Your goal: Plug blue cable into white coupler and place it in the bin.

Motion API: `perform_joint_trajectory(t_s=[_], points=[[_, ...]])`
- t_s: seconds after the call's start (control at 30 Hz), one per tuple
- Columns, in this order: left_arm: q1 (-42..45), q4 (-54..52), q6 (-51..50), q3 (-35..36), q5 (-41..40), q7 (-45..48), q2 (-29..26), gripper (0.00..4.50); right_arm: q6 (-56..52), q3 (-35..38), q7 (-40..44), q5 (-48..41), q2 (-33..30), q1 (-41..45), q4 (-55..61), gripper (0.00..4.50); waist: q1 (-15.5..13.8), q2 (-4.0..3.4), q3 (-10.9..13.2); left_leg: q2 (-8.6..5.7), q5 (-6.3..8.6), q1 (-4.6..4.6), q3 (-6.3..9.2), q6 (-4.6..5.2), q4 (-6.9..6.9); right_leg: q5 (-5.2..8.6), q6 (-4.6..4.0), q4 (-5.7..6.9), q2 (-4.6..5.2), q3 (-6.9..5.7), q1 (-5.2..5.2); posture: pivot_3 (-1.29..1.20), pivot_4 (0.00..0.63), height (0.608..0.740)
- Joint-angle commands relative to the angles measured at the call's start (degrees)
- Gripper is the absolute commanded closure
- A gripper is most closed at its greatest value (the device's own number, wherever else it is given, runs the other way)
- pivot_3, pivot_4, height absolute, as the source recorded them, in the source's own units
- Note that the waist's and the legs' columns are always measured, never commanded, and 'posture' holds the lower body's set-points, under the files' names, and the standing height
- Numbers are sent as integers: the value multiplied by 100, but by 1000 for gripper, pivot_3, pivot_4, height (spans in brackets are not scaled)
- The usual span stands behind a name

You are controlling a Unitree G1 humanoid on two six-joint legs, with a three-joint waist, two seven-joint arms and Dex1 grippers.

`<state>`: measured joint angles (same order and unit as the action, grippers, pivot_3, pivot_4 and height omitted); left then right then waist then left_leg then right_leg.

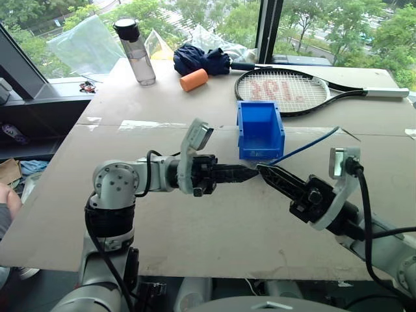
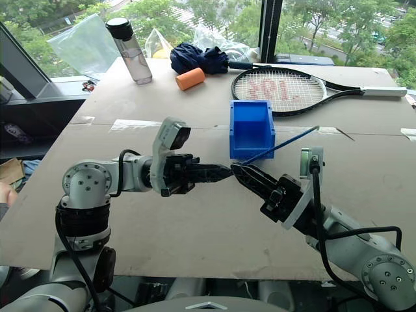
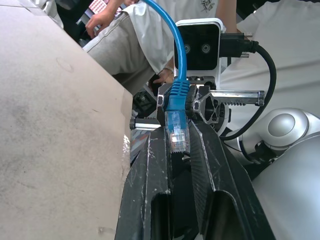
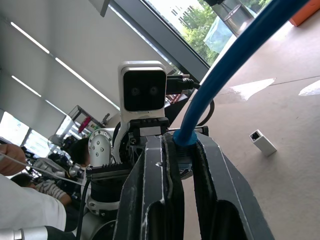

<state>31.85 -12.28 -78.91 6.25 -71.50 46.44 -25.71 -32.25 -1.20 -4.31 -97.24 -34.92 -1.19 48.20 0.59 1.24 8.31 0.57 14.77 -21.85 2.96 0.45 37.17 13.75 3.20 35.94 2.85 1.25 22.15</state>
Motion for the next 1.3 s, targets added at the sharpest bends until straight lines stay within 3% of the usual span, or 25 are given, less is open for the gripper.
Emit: perform_joint_trajectory(t_s=[0.03,0.17,0.23,0.37,0.4,0.47,0.5,0.57,0.67,1.0,1.13,1.3], points=[[-12,-241,91,-74,-135,61,-52,4500,35,-8,51,-145,-16,91,102,4430,1,0,0,0,0,0,0,0,0,0,0,0,0,0,0,0,150,740],[-121,-330,311,-123,86,74,-143,4500,27,-16,76,-164,-30,102,108,4430,4,-1,1,0,0,0,0,0,0,0,0,0,0,0,0,0,150,740],[-154,-318,430,-65,115,35,-157,3500,25,-32,83,-148,-29,110,112,4500,1,-1,1,0,0,0,-1,0,-1,0,-1,0,1,1,1,0,150,740],[-530,-530,1203,43,911,-124,-488,1603,-20,-43,163,44,-63,75,62,4500,5,-2,1,1,0,1,-3,0,-3,1,-1,-2,1,3,2,0,150,740],[-685,-591,1561,-3,1289,-162,-593,1154,-14,-25,187,67,-61,59,33,4500,12,-4,2,1,0,1,-3,0,-6,1,-2,-2,1,4,4,0,150,740],[-1186,-600,3159,-391,2851,-82,-1061,218,-27,36,298,222,-74,10,-103,4500,20,-9,4,2,0,7,-10,0,-14,1,-3,-2,1,14,6,0,150,740],[-1321,-443,3635,-392,3285,-182,-1129,54,-35,49,354,293,-70,6,-170,4500,19,-11,4,2,0,10,-13,0,-21,1,-3,-3,0,19,8,0,150,740],[-1442,-45,4585,-533,4148,-328,-1275,54,-31,68,466,377,-32,36,-290,4500,-27,-13,7,1,0,10,-21,-1,-33,0,-6,-6,2,26,14,0,150,740],[-1427,433,5220,-734,4852,-514,-1203,54,-20,20,528,495,69,135,-403,4500,-126,-13,8,-1,0,0,-23,-1,-28,0,-7,-8,9,25,20,0,150,740],[-1323,1241,6095,-1214,5895,-989,-314,54,-13,101,605,725,195,65,-346,4500,-131,-10,8,-2,0,-11,-25,0,-20,-3,0,-12,26,24,20,0,150,740],[-1268,1597,6411,-1264,6242,-1159,-119,1213,29,95,570,844,270,-98,-216,4500,-107,-10,7,-3,0,-9,-21,0,-20,-11,14,-6,13,20,20,0,150,740],[-1217,1920,6614,-1310,6333,-947,-61,3511,36,109,565,1088,292,-198,-142,4500,-117,-10,7,-3,0,-8,-19,0,-20,-15,21,-5,13,18,20,0,150,740]])
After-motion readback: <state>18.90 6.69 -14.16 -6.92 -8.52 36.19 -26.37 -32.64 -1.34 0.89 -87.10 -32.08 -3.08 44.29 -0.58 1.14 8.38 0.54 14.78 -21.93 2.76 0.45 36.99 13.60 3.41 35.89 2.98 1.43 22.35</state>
